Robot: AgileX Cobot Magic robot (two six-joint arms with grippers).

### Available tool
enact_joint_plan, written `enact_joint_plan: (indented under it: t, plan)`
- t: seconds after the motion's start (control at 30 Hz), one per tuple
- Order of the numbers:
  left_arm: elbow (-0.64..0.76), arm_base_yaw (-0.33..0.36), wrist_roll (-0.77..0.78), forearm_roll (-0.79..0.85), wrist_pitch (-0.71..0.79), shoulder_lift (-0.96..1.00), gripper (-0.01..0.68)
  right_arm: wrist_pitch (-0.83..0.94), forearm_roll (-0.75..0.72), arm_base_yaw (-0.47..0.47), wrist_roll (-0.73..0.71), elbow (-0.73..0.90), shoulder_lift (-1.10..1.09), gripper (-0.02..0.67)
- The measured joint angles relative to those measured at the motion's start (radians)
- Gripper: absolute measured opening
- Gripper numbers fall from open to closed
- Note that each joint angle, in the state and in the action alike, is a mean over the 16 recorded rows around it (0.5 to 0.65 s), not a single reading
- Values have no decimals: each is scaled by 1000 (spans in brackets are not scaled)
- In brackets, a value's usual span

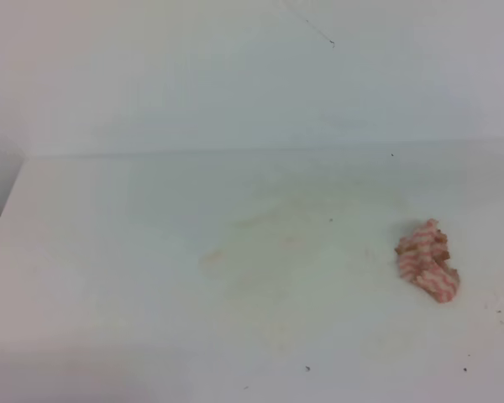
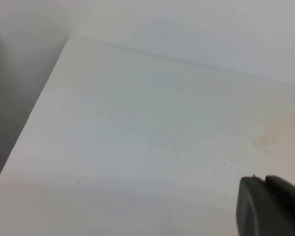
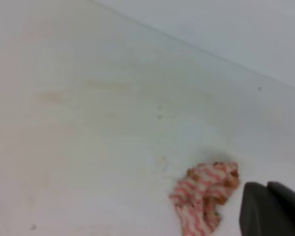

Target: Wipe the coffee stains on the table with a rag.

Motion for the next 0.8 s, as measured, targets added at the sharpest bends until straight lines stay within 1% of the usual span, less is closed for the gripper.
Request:
enact_joint_plan:
  t: [0.17,0.33,0.57,0.8]
  plan:
    - [8,0,0,0,0,0,-3,-2,-126,0,143,55,-125,1]
    - [8,0,0,0,0,0,-3,11,-206,0,237,102,-256,1]
    - [16,0,0,0,0,0,-3,89,-228,0,277,125,-394,1]
    - [24,0,0,0,0,0,-3,169,-222,0,277,129,-450,0]
